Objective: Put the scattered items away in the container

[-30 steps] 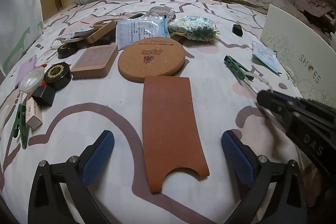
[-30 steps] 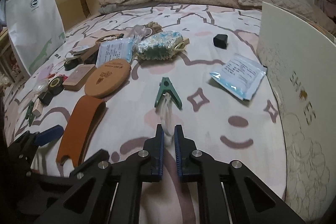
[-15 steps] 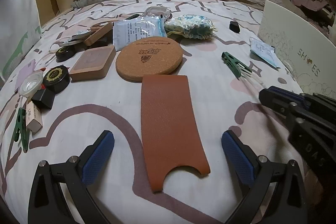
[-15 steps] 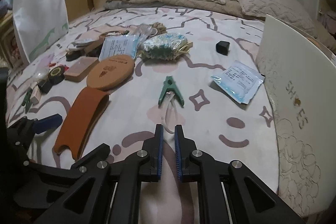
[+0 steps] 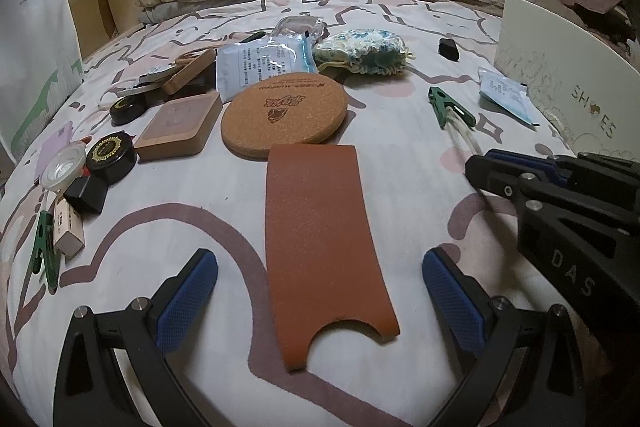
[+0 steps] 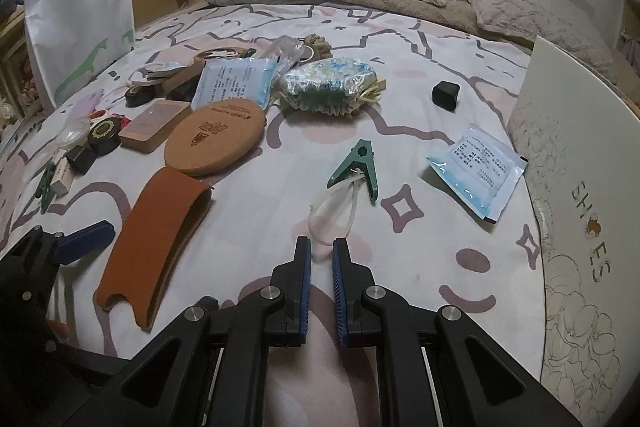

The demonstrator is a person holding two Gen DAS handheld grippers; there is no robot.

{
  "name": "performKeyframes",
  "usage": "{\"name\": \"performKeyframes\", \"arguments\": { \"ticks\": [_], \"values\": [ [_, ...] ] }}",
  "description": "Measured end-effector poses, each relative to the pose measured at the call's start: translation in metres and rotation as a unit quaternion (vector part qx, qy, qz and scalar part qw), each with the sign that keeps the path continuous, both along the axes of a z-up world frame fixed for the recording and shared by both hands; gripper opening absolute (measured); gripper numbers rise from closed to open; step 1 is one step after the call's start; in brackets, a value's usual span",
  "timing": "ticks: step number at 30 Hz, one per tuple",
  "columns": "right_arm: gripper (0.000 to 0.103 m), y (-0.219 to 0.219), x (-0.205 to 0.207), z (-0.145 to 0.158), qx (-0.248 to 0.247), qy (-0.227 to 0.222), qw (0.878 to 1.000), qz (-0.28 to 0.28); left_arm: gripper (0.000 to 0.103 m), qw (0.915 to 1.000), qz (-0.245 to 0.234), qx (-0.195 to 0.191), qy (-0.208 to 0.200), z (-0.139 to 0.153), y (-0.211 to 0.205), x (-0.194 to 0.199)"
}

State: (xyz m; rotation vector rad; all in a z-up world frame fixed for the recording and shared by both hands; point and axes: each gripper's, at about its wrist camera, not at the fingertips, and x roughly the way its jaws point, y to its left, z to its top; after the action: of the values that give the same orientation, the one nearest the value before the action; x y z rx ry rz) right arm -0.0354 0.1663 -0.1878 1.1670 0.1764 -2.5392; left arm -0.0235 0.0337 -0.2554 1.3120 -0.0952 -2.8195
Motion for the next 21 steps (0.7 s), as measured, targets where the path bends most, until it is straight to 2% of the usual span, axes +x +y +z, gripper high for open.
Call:
{"name": "performKeyframes", "arguments": {
  "ticks": [6,8,9,10,14,18,19,21],
  "values": [
    [0.012,-0.008,-0.005,0.003,-0.003,0.001,1.000,0.015,0.103,1.0000,0.000,0.000,0.001,0.000,0.000,0.000],
    [0.051,-0.009,-0.009,0.006,-0.001,0.006,1.000,0.011,0.103,1.0000,0.000,0.000,0.002,0.000,0.001,0.000],
    [0.095,-0.009,-0.011,0.008,-0.001,0.009,1.000,0.007,0.103,1.0000,0.000,0.000,0.002,0.000,0.001,0.000],
    [0.102,-0.008,-0.014,0.010,-0.001,0.012,1.000,0.006,0.103,1.0000,0.000,0.000,0.002,0.000,0.001,0.000],
    [0.102,-0.006,-0.026,0.011,-0.007,-0.001,1.000,0.003,0.103,1.0000,0.000,-0.001,0.002,0.000,0.001,0.000],
    [0.100,0.002,-0.040,0.000,-0.037,-0.042,0.998,-0.008,0.103,1.0000,0.000,0.000,0.002,0.000,0.001,0.000],
    [0.090,0.004,-0.042,-0.002,-0.042,-0.049,0.998,-0.008,0.103,1.0000,0.000,0.000,0.003,0.000,0.001,0.000],
    [0.079,0.006,-0.047,-0.007,-0.038,-0.057,0.998,-0.011,0.103,1.0000,0.001,-0.002,0.004,0.000,0.001,0.000]
  ]
}}
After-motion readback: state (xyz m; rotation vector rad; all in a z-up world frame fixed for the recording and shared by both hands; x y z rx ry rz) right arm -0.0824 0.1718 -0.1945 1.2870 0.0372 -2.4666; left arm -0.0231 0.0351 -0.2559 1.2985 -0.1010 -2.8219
